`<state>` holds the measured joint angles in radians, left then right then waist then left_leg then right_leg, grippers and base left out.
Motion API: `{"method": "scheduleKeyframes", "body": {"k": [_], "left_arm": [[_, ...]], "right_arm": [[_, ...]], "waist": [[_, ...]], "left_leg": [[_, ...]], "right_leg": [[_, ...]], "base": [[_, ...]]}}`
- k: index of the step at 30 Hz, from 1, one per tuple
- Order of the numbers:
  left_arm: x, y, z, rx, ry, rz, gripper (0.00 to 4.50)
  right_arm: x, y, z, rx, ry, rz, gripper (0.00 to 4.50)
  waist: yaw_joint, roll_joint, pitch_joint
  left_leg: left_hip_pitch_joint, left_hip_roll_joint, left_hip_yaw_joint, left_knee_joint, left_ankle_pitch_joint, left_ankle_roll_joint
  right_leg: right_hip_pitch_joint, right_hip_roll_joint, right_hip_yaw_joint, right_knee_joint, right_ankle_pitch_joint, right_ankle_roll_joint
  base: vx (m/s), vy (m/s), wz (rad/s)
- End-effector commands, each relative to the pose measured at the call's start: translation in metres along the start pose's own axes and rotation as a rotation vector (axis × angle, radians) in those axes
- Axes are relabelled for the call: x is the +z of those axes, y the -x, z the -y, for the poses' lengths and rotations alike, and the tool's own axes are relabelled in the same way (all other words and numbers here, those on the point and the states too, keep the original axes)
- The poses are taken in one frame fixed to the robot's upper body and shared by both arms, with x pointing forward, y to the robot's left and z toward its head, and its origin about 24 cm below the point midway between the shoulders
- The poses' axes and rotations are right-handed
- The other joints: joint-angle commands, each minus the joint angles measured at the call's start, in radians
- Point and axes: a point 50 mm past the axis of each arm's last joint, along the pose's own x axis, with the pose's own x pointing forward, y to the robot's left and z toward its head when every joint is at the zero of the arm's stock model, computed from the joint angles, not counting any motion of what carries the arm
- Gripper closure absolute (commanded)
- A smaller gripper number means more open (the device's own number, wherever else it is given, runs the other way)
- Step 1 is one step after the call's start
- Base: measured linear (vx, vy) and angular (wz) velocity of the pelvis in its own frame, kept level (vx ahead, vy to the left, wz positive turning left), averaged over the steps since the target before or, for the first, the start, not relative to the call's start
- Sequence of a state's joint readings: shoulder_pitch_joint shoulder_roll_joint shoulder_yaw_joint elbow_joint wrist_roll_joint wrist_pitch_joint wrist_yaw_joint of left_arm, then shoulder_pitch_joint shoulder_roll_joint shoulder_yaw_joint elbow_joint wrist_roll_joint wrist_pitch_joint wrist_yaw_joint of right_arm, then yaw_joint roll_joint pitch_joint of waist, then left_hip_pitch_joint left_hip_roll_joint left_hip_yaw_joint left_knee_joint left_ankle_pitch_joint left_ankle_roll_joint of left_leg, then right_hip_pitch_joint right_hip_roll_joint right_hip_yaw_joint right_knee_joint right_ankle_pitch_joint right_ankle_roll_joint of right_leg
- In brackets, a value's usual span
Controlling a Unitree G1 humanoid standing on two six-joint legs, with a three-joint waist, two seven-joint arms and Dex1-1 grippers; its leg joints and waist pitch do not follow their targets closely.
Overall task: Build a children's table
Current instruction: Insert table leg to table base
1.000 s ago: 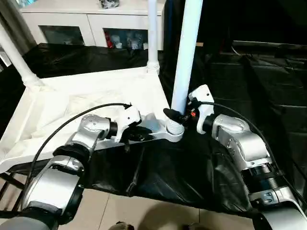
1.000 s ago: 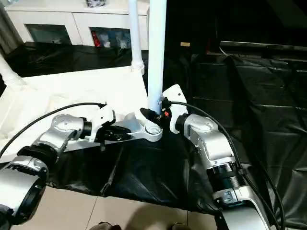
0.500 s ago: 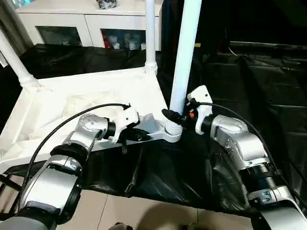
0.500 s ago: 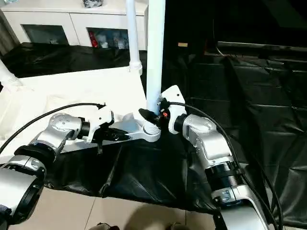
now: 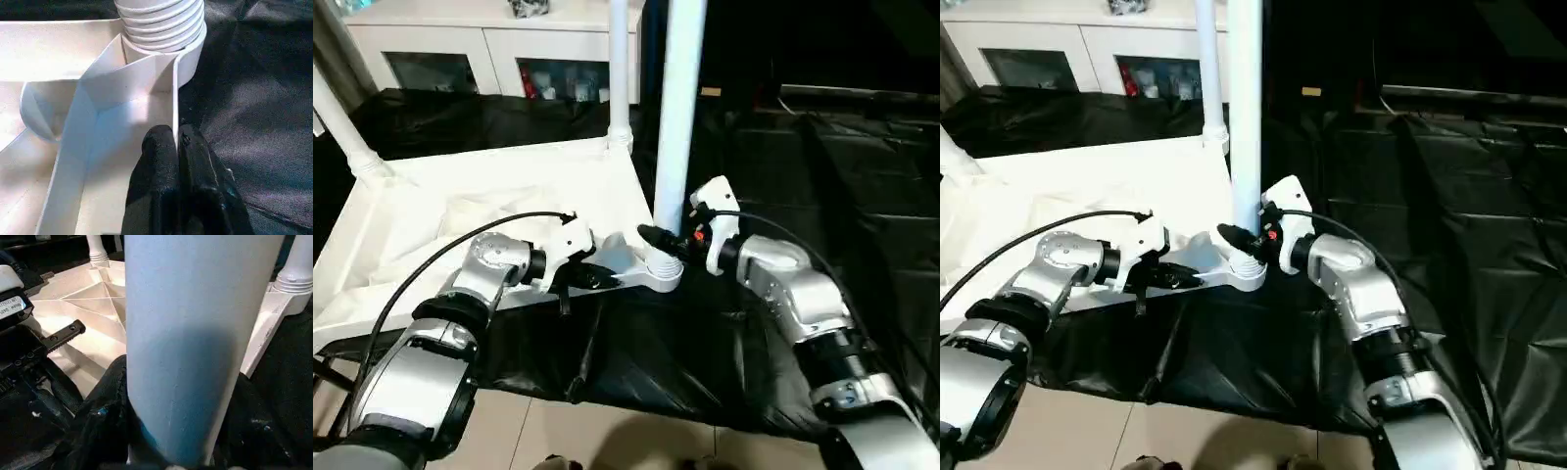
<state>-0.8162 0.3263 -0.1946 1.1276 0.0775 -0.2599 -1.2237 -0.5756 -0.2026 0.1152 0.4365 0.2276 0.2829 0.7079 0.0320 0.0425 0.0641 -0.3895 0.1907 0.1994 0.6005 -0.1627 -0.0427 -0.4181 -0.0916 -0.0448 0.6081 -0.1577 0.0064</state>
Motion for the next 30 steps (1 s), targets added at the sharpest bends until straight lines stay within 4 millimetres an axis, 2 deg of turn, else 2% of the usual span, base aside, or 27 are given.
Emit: {"method": "scheduleKeyframes", "body": {"k": [1,3,4,6,7,10,11,13,14,16,17,18,19,23,25,26,28,30], "left_arm": [[0.002,0.001,-0.001,0.009,-0.001,0.021,4.50],[0.004,-0.001,-0.001,0.021,0.007,0.032,4.50],[0.005,-0.001,-0.002,0.025,0.009,0.037,4.50],[0.005,-0.002,-0.002,0.028,0.005,0.034,4.50],[0.005,-0.002,-0.002,0.028,0.005,0.034,4.50],[0.005,-0.003,-0.002,0.033,0.001,0.029,4.50],[0.005,-0.003,-0.002,0.035,0.000,0.027,4.50],[0.005,-0.003,-0.003,0.038,-0.001,0.024,4.50],[0.005,-0.003,-0.003,0.041,-0.002,0.021,4.50],[0.006,-0.002,-0.004,0.048,-0.005,0.015,4.50],[0.006,-0.002,-0.004,0.051,-0.005,0.013,4.50],[0.006,-0.002,-0.004,0.051,-0.009,0.009,4.50],[0.006,-0.002,-0.004,0.051,-0.009,0.009,4.50],[0.006,-0.003,-0.004,0.037,-0.020,-0.003,4.50],[0.006,-0.003,-0.003,0.034,-0.023,-0.005,4.50],[0.005,-0.003,-0.002,0.020,-0.031,-0.010,4.50],[0.005,-0.003,-0.002,0.014,-0.034,-0.012,4.50],[0.005,-0.003,-0.001,0.002,-0.039,-0.012,4.50]], "right_arm": [[-0.011,0.008,0.004,-0.044,-0.034,0.011,2.63],[-0.020,0.018,0.007,-0.082,-0.069,0.037,2.63],[-0.025,0.023,0.008,-0.100,-0.082,0.047,2.63],[-0.031,0.028,0.008,-0.115,-0.096,0.058,2.64],[-0.032,0.029,0.008,-0.117,-0.097,0.061,2.64],[-0.038,0.035,0.007,-0.140,-0.094,0.076,2.64],[-0.039,0.036,0.007,-0.146,-0.089,0.080,2.64],[-0.042,0.037,0.006,-0.153,-0.073,0.078,2.64],[-0.043,0.038,0.005,-0.154,-0.058,0.069,2.64],[-0.046,0.039,0.002,-0.146,-0.019,0.044,2.64],[-0.047,0.040,0.001,-0.141,-0.004,0.037,2.64],[-0.048,0.039,0.000,-0.137,0.007,0.023,2.64],[-0.048,0.039,0.000,-0.137,0.007,0.023,2.64],[-0.045,0.031,-0.004,-0.091,0.057,-0.036,2.64],[-0.044,0.029,-0.005,-0.074,0.063,-0.050,2.64],[-0.042,0.024,-0.006,-0.035,0.086,-0.082,2.64],[-0.041,0.021,-0.007,-0.007,0.092,-0.100,2.64],[-0.037,0.015,-0.008,0.035,0.112,-0.116,2.64]], "waist": [[0.005,-0.009,-0.079],[0.007,-0.008,-0.080],[0.009,-0.003,-0.077],[0.009,-0.007,-0.079],[0.009,-0.003,-0.078],[0.008,-0.005,-0.077],[0.010,0.014,-0.078],[0.006,0.002,-0.079],[0.008,0.009,-0.078],[0.005,0.004,-0.077],[0.004,0.005,-0.076],[0.005,0.011,-0.075],[0.003,0.007,-0.075],[-0.001,0.003,-0.074],[-0.002,0.005,-0.072],[-0.003,-0.001,-0.073],[-0.002,0.002,-0.074],[-0.003,-0.002,-0.073]], "left_leg": [[0.025,0.031,-0.015,-0.072,-0.303,0.015],[0.024,0.030,-0.016,-0.072,-0.301,0.018],[0.026,0.032,-0.016,-0.075,-0.309,0.018],[0.026,0.031,-0.017,-0.075,-0.317,0.019],[0.027,0.031,-0.017,-0.076,-0.328,0.016],[0.027,0.030,-0.018,-0.077,-0.346,0.011],[0.029,0.031,-0.021,-0.077,-0.349,0.007],[0.026,0.030,-0.020,-0.078,-0.354,0.005],[0.028,0.029,-0.020,-0.078,-0.357,0.006],[0.026,0.029,-0.021,-0.079,-0.366,0.004],[0.027,0.029,-0.021,-0.080,-0.377,0.004],[0.029,0.029,-0.022,-0.080,-0.385,0.001],[0.029,0.029,-0.021,-0.081,-0.393,-0.001],[0.030,0.029,-0.024,-0.083,-0.409,-0.005],[0.031,0.029,-0.023,-0.083,-0.416,-0.007],[0.030,0.029,-0.023,-0.082,-0.413,-0.005],[0.030,0.029,-0.023,-0.082,-0.408,-0.003],[0.027,0.030,-0.023,-0.081,-0.400,0.001]], "right_leg": [[0.048,-0.047,0.031,-0.075,-0.264,-0.259],[0.049,-0.047,0.031,-0.076,-0.264,-0.257],[0.047,-0.048,0.031,-0.079,-0.273,-0.252],[0.048,-0.046,0.031,-0.080,-0.270,-0.253],[0.047,-0.046,0.030,-0.082,-0.279,-0.253],[0.047,-0.047,0.030,-0.085,-0.311,-0.244],[0.045,-0.049,0.031,-0.083,-0.309,-0.244],[0.048,-0.045,0.030,-0.084,-0.285,-0.246],[0.047,-0.046,0.030,-0.084,-0.287,-0.248],[0.048,-0.046,0.029,-0.085,-0.298,-0.244],[0.046,-0.046,0.029,-0.087,-0.313,-0.242],[0.045,-0.045,0.029,-0.088,-0.323,-0.240],[0.045,-0.044,0.029,-0.090,-0.334,-0.234],[0.044,-0.044,0.028,-0.092,-0.359,-0.229],[0.043,-0.044,0.029,-0.093,-0.368,-0.228],[0.044,-0.044,0.029,-0.093,-0.367,-0.227],[0.044,-0.045,0.029,-0.091,-0.362,-0.230],[0.044,-0.046,0.029,-0.090,-0.363,-0.233]], "base": [[0.000,0.000,0.00],[0.000,0.000,0.00],[0.000,0.000,0.00],[0.000,0.000,0.00],[0.000,0.000,0.00],[0.000,0.000,0.00],[0.000,0.000,0.00],[0.000,0.000,0.00],[0.000,0.000,0.00],[0.000,0.000,0.00],[0.000,0.000,0.00],[0.000,0.000,0.00],[0.000,0.000,0.00],[0.000,0.000,0.00],[0.000,0.000,0.00],[0.000,0.000,0.00],[0.000,0.000,0.00],[0.000,0.000,0.00]]}}
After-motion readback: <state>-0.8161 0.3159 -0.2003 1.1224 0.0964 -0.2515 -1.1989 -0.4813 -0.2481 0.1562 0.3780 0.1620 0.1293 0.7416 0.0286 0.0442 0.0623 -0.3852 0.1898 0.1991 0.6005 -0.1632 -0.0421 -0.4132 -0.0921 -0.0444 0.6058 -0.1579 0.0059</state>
